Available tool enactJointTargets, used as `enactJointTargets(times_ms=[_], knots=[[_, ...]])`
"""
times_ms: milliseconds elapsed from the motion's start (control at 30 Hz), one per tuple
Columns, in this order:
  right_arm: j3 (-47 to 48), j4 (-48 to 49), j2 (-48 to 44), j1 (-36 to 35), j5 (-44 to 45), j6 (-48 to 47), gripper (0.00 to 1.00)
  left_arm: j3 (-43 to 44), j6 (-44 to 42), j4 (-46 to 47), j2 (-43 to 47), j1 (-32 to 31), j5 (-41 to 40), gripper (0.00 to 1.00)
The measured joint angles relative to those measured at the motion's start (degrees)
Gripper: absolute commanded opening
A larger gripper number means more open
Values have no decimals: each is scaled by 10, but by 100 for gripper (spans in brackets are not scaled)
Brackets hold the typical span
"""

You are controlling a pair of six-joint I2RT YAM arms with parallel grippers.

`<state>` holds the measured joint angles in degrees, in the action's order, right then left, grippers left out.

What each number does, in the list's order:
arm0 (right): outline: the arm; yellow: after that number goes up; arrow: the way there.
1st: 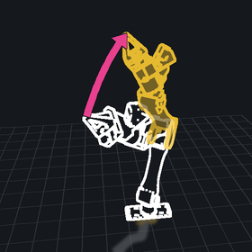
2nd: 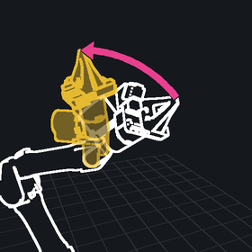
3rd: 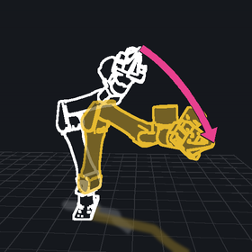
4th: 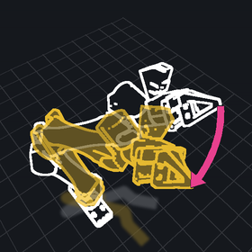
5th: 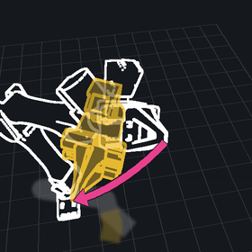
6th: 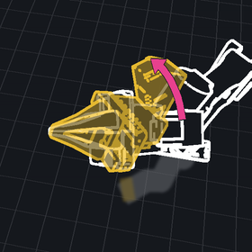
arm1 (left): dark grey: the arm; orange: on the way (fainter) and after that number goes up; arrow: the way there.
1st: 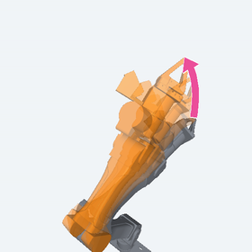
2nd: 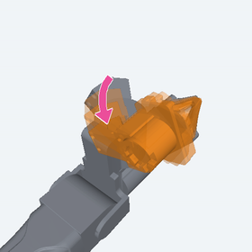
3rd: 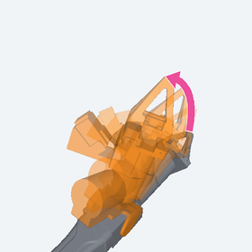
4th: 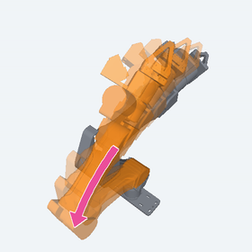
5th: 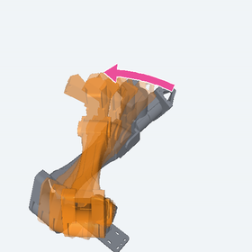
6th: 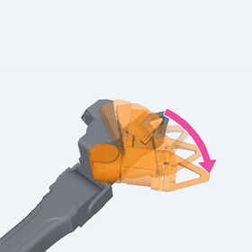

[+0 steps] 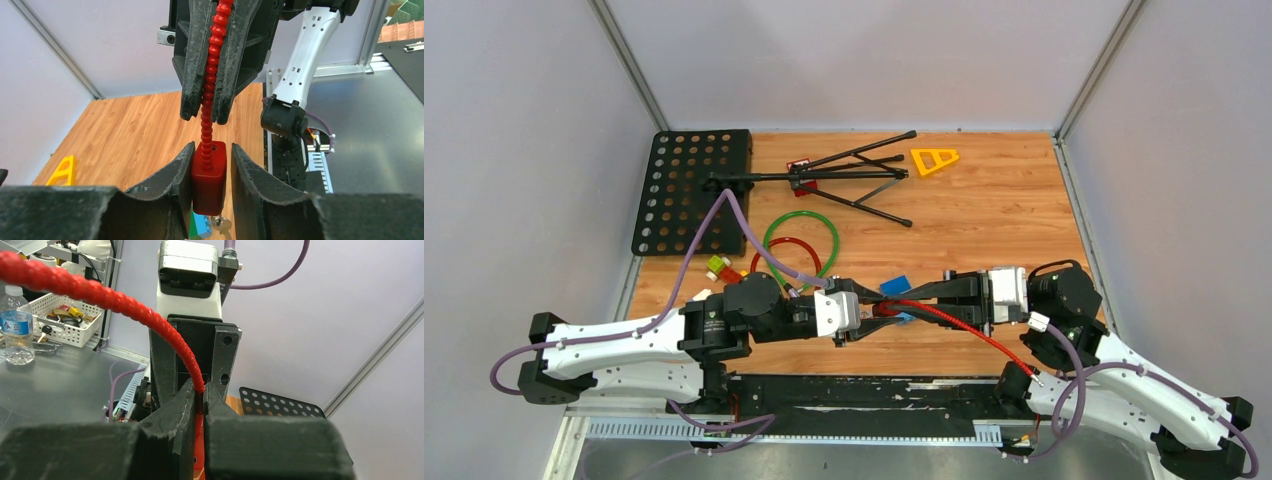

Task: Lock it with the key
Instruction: Pick up the lock from the center of the board.

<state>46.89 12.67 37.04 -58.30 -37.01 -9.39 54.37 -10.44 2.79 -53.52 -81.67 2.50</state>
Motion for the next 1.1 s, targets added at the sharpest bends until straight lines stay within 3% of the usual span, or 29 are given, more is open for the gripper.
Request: enactJointTargets(times_ms=[267,767,933,1033,1100], knots=[[0,0,-5,0,2,0,0,0,0,0,0,0,0,43],[0,0,-10,0,5,0,0,0,0,0,0,0,0,36],[0,0,-10,0,5,0,0,0,0,0,0,0,0,23],[0,0,-10,0,5,0,0,0,-1,0,0,0,0,1],[0,0,-9,0,5,0,1,0,-1,0,0,0,0,0]])
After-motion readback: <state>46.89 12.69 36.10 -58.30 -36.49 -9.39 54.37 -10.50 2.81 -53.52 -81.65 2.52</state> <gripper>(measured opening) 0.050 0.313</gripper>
